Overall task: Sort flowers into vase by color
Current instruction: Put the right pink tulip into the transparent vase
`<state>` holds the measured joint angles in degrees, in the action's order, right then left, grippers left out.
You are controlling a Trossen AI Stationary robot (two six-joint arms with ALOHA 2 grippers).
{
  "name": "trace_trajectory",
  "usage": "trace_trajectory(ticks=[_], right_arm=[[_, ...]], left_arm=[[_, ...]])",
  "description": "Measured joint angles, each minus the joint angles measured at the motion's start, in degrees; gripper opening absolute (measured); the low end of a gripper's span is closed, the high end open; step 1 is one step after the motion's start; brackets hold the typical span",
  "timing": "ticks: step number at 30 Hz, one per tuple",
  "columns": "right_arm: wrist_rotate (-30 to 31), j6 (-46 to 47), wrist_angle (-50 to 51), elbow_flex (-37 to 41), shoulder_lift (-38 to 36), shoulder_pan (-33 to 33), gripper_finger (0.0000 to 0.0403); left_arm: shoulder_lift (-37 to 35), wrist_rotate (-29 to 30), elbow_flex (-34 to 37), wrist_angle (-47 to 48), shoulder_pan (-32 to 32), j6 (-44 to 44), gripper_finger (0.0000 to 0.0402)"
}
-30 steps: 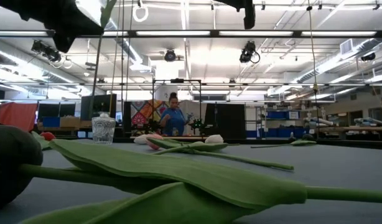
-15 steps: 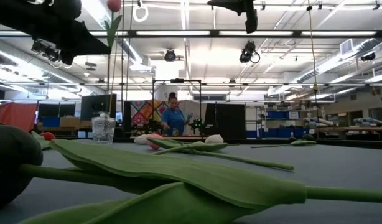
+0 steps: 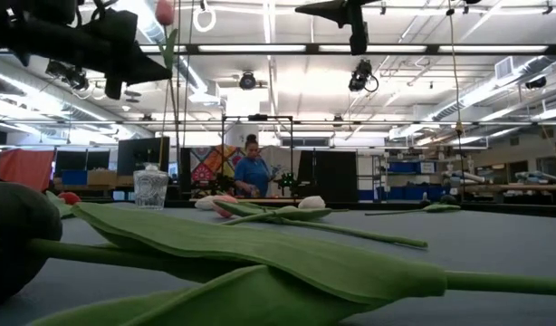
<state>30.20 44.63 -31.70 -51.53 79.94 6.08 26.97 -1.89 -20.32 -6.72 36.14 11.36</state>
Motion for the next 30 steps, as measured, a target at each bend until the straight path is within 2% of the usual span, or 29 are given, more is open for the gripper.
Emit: trace_trajectory(ticks=[6,11,15,20,23,26,30], right_arm=[[0.41,0.47,0.07,0.00,0.00,-0.28,0.0139],[0.71,1.54,0.25,0.00,0.00,0.59,0.0139],[3.89,1.74,2.64,0.00,0.00,2.33,0.0139],[8.84,1.96,4.86,0.00,0.00,3.28,0.0139],[9.87,1.96,4.93,0.00,0.00,2.77,0.0139],[10.29,2.28,4.83,0.00,0.00,1.81,0.0139],[10.36,3.39,4.51,0.00,0.00,0.88,0.0139]], left_arm=[[6.59,-11.21,0.00,-7.70,10.23,5.38,0.0000],[9.35,-12.41,0.00,-11.93,12.11,5.99,0.0000],[10.18,-12.26,-1.71,-15.16,15.33,5.81,0.0000],[15.20,-14.51,-7.68,-10.41,19.93,1.88,0.0000],[19.84,-16.35,-9.44,-9.36,21.55,1.57,0.0000],[21.45,-17.20,-10.91,-8.33,22.78,1.89,0.0000],[20.69,-17.75,-17.24,2.43,25.33,-2.43,0.0000]])
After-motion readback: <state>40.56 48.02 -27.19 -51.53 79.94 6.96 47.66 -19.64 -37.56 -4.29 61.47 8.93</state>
